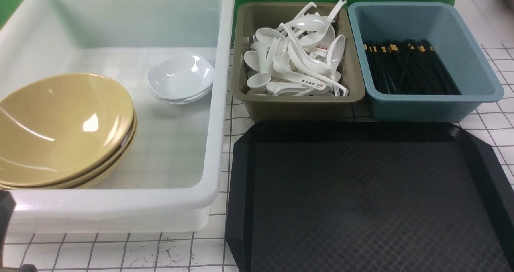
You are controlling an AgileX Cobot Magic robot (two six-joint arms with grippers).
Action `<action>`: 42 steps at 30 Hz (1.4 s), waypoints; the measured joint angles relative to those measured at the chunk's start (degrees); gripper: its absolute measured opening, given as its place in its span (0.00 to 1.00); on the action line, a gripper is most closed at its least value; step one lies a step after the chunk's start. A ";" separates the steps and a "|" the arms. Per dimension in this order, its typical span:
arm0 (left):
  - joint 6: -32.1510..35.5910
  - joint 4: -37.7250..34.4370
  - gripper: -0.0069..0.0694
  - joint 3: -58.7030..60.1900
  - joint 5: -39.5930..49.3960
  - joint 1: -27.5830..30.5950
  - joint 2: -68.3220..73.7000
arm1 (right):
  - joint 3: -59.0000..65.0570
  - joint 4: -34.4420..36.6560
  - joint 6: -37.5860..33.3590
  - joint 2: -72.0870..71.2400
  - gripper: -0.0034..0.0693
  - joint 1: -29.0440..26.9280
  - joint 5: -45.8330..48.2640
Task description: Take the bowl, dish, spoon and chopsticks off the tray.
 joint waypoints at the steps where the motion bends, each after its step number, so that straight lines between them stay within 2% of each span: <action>1: -3.52 2.37 0.08 3.93 -4.03 0.89 -2.96 | 0.00 0.00 0.00 0.00 0.12 0.00 0.00; 7: -7.86 4.17 0.08 10.68 -2.74 2.69 -5.37 | 0.00 0.00 0.00 -0.04 0.13 0.00 0.00; 11: -7.51 3.88 0.08 11.13 1.00 2.70 -5.37 | 0.00 0.00 0.00 -0.04 0.13 0.00 0.00; 42: -5.09 3.70 0.08 11.13 1.06 2.90 -5.43 | 0.00 0.00 0.00 -0.04 0.18 0.00 0.00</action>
